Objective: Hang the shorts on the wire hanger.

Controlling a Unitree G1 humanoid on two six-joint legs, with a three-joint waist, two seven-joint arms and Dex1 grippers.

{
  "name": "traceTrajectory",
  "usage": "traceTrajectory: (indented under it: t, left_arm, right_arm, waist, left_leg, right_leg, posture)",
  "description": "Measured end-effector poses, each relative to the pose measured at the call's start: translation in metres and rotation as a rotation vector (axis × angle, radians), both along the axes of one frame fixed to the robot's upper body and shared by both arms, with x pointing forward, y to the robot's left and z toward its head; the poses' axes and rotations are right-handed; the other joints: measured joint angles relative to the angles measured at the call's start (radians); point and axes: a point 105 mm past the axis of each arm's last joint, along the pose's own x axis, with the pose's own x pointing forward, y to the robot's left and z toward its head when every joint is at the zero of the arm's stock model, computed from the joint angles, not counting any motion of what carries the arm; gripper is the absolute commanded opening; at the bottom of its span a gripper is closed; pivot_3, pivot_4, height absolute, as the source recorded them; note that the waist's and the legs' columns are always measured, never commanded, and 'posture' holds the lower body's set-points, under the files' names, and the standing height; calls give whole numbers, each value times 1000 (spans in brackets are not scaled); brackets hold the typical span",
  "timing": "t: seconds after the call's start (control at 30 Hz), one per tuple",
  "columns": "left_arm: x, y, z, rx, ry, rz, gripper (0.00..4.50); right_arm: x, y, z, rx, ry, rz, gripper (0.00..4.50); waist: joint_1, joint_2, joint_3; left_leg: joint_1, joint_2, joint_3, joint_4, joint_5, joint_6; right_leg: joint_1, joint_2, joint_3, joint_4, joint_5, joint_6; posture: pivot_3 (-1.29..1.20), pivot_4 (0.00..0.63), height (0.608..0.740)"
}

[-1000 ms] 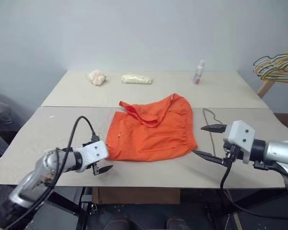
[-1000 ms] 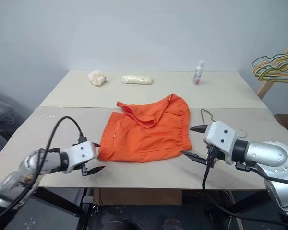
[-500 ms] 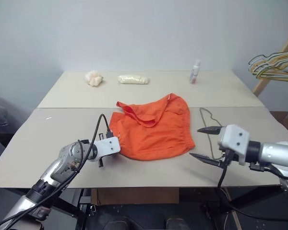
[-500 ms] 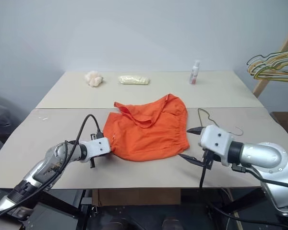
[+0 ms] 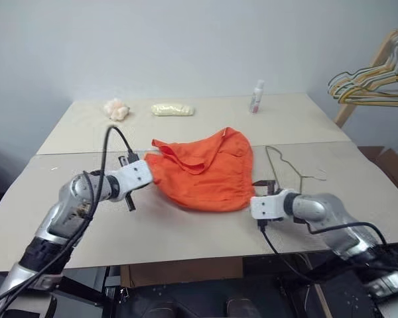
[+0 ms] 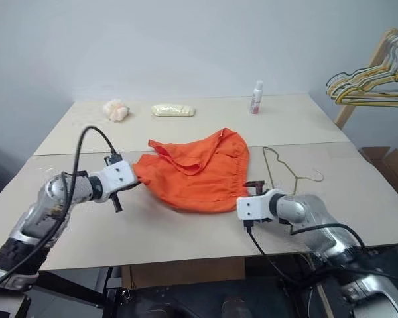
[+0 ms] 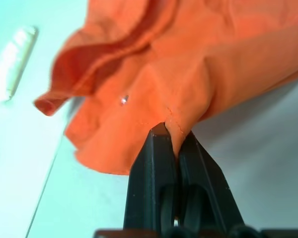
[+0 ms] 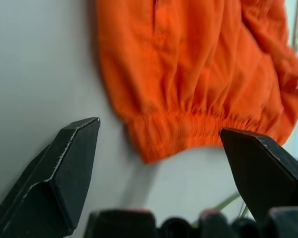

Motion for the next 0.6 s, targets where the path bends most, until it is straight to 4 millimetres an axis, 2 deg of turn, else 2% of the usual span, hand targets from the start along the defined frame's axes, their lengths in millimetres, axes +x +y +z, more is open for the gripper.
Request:
traceTrajectory:
  t: [0.17,0.37,0.6]
  left_arm:
    - [-4,-1,6,-18,5,0,0]
    - [-9,6,-1,-24,38,22,0]
    - [-21,13,-4,-22,80,0,0]
  right_arm:
    - [9,10,-12,-32,-10,48,2178]
    - [13,15,-21,-24,-44,44,31]
    - [13,10,-17,3,-82,42,8]
  waist:
    - [-7,-3,-2]
    - [-21,-3,-3]
    - [-23,-3,-3]
  left_leg:
    - [4,1,0,0,0,0]
    - [4,0,-1,-1,0,0]
    - [4,0,-1,-1,0,0]
  right_leg:
    - [3,1,0,0,0,0]
    - [2,0,0,1,0,0]
    - [1,0,0,1,0,0]
  posture:
    - [-88,0,740]
    - [-92,0,740]
    - [-103,0,740]
